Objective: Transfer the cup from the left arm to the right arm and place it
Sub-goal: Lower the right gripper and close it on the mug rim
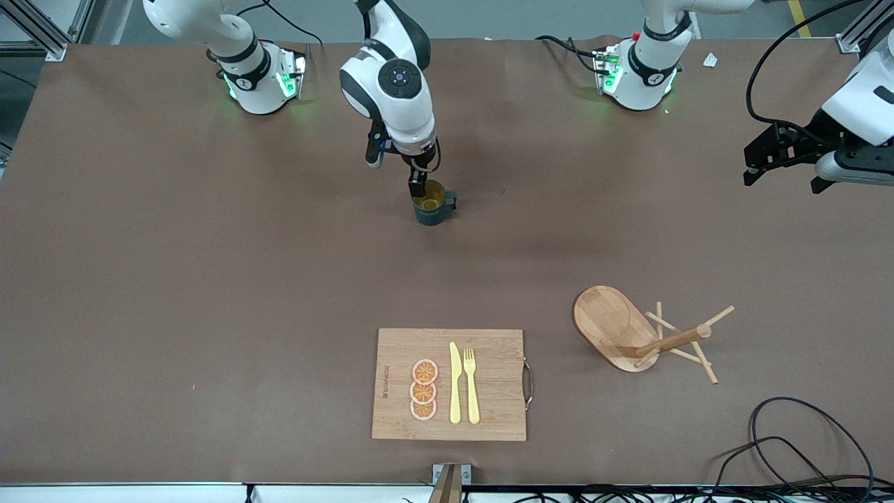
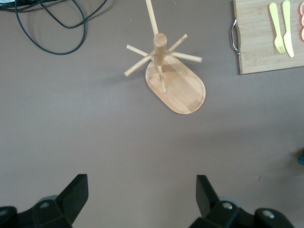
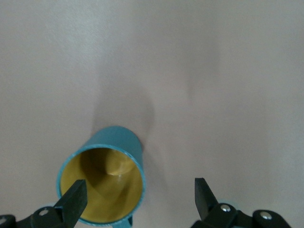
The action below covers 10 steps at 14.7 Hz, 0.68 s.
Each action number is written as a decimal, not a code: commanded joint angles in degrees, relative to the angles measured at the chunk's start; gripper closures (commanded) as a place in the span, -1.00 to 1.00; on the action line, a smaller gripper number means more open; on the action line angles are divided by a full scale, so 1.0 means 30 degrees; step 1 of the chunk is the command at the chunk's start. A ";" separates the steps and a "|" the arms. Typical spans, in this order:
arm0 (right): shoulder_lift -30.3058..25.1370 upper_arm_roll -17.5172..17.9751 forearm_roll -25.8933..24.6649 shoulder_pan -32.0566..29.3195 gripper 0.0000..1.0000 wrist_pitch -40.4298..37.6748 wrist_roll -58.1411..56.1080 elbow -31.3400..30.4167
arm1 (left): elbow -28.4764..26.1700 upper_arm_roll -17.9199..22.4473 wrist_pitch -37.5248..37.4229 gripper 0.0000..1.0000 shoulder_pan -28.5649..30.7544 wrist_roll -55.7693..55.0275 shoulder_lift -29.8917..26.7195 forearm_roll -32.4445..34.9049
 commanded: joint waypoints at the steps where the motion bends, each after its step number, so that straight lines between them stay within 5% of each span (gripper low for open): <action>1: -0.0029 -0.0222 0.0188 0.0437 -1.00 0.0698 0.0545 -0.0526 | 0.1392 -0.0076 -0.0974 -1.00 0.0098 -0.0079 0.0667 0.0127; 6: 0.1201 -0.0251 0.0188 0.0875 -0.91 0.2307 0.0691 -0.0468 | 0.1626 -0.0076 -0.1884 -1.00 0.0362 0.0009 0.0608 0.0010; 8: 0.1437 -0.0251 0.0159 0.0993 -0.63 0.2544 0.0692 -0.0467 | 0.1773 -0.0134 -0.1855 -1.00 0.0333 0.0039 0.0608 0.0068; 10: 0.1496 -0.0222 0.0159 0.0994 -0.03 0.2747 0.0692 -0.0467 | 0.2066 -0.0222 -0.1855 -1.00 0.0128 -0.0049 0.0637 0.0039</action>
